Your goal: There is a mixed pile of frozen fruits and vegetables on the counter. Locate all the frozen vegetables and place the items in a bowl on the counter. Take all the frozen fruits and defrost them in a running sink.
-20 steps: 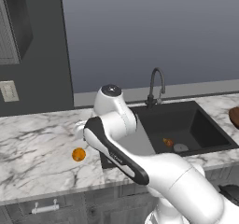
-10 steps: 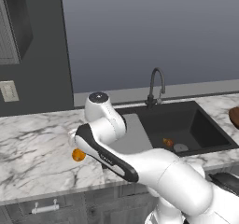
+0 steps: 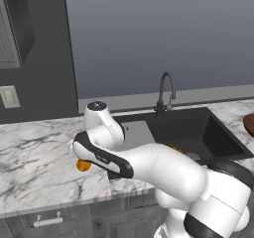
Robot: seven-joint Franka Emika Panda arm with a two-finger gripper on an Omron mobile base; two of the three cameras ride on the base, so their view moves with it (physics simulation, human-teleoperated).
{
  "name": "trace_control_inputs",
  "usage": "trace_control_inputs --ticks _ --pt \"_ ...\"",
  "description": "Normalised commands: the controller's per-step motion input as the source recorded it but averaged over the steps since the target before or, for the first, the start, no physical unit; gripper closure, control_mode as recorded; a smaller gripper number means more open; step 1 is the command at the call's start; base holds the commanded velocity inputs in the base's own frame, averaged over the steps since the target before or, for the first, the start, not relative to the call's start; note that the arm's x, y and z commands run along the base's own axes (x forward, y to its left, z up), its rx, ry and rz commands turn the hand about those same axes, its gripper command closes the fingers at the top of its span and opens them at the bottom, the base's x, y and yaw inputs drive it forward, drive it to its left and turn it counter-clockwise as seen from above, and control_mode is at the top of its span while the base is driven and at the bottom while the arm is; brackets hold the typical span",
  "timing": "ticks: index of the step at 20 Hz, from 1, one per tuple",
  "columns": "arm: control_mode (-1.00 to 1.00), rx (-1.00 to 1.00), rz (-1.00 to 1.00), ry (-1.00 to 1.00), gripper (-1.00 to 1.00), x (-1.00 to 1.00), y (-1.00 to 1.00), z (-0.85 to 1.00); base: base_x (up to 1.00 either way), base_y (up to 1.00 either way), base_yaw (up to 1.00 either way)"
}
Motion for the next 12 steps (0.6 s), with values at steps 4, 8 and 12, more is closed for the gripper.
trace_control_inputs --ticks 4,8,12 --pt "-1.00 0.00 0.00 0.00 -1.00 0.04 0.15 -0.25 0.00 0.00 0.00" --pt "-1.00 0.00 0.00 -0.04 -1.00 0.17 0.00 -0.22 0.00 0.00 0.00" --pt "-1.00 0.00 0.00 -0.07 -1.00 0.22 0.01 -0.20 0.00 0.00 0.00"
